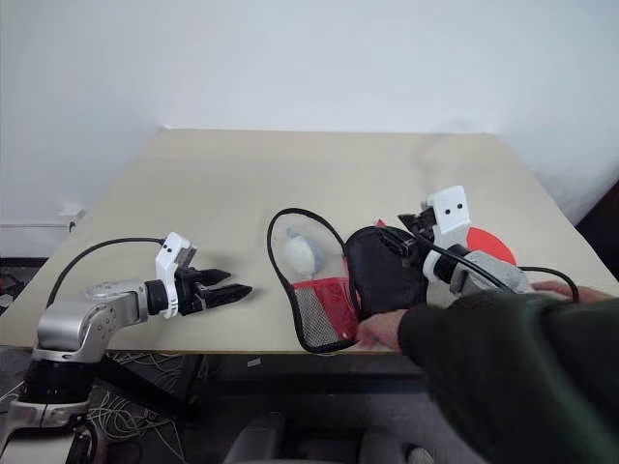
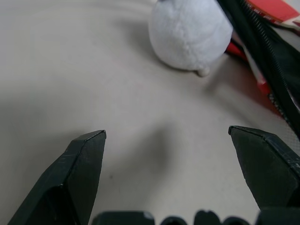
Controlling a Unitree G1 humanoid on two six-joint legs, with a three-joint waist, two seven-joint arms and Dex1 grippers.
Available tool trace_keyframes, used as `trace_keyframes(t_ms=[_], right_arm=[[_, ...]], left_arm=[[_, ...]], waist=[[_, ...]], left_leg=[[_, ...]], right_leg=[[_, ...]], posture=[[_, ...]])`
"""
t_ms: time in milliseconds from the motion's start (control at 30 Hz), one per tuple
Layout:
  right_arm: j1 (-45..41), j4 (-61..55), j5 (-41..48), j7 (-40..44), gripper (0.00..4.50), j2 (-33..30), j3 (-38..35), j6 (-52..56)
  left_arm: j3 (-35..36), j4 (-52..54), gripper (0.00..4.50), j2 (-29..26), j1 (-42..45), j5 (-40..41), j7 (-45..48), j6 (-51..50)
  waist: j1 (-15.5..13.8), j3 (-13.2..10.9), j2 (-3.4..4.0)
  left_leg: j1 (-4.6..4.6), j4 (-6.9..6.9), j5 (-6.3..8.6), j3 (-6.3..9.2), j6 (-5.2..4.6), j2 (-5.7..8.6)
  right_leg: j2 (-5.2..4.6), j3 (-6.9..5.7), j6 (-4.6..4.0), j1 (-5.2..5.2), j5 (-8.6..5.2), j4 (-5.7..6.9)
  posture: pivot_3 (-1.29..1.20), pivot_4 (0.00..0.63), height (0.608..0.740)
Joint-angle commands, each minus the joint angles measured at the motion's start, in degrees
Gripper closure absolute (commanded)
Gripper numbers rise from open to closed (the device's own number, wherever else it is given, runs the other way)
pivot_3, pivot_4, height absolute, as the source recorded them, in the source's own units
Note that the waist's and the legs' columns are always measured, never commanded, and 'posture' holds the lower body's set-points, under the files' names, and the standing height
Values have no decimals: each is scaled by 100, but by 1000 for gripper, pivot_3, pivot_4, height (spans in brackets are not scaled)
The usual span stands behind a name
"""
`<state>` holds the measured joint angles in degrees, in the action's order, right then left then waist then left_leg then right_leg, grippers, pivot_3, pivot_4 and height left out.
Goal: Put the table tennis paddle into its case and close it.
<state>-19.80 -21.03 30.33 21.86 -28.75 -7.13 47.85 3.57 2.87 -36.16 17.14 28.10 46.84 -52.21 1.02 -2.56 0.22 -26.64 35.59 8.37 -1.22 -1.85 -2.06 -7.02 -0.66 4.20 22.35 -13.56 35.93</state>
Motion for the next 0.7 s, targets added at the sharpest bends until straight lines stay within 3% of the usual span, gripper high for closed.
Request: trace_keyframes(t_ms=[33,700], right_arm=[[-180,34,18,-58,1677,-15,-245,-45],[-3,743,-484,-303,1677,-441,-557,31]], left_arm=[[173,228,41,-71,63,99,-36,46],[163,535,41,-355,437,459,358,-81]], waist=[[0,0,0],[2,0,1]], left_leg=[[0,0,0,-1,0,0],[0,-2,0,-5,0,0]], right_leg=[[0,0,0,0,0,0],[-1,0,-1,1,1,-2]], posture=[[0,0,715],[0,0,715]])
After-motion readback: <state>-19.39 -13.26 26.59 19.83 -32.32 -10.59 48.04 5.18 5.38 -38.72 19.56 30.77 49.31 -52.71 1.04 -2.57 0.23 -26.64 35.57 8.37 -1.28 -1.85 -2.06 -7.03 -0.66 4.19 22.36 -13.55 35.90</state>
